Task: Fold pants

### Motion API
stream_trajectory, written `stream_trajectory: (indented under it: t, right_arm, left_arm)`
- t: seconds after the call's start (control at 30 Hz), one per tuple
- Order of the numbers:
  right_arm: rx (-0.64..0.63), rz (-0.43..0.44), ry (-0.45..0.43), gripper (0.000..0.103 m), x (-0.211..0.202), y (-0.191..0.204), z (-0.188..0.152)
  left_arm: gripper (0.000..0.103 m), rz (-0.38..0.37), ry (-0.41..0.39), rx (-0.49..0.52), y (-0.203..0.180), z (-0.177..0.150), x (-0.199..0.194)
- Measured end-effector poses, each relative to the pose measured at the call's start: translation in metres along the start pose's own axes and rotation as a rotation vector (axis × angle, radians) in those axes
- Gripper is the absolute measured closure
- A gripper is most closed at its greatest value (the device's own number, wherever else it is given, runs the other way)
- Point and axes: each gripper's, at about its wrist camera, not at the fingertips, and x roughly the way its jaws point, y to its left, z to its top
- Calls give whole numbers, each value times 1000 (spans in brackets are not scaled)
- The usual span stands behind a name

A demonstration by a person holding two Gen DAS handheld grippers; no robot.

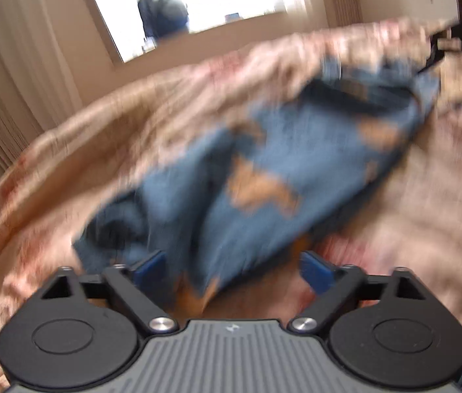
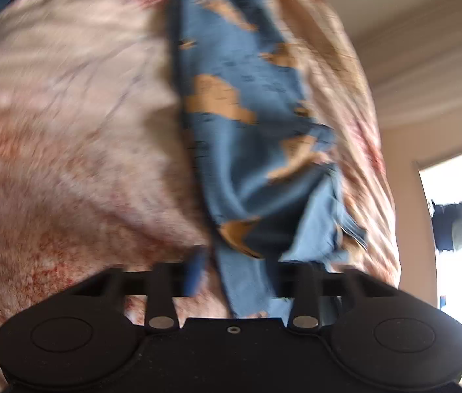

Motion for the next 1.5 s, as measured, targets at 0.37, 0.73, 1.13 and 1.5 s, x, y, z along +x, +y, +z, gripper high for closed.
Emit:
stream_trajectory:
  t: [0.37,0.73,1.13,1.5]
  right_arm:
    - [506,-178,-12,1,-5,-92,-46]
    - [684,-95,-35,13,7,-104,-37]
    - [701,79,-66,56,65,-117,41]
    - [847,115,17,92,119,-137,61]
  left_arm:
    - [1,-233,-203,48,-157,100,75]
    - [60,-166,-241,309,-228,85,101]
    - [100,-255,-230,185,-206,86,98]
    - [100,-278,-218,153,-198,85,100]
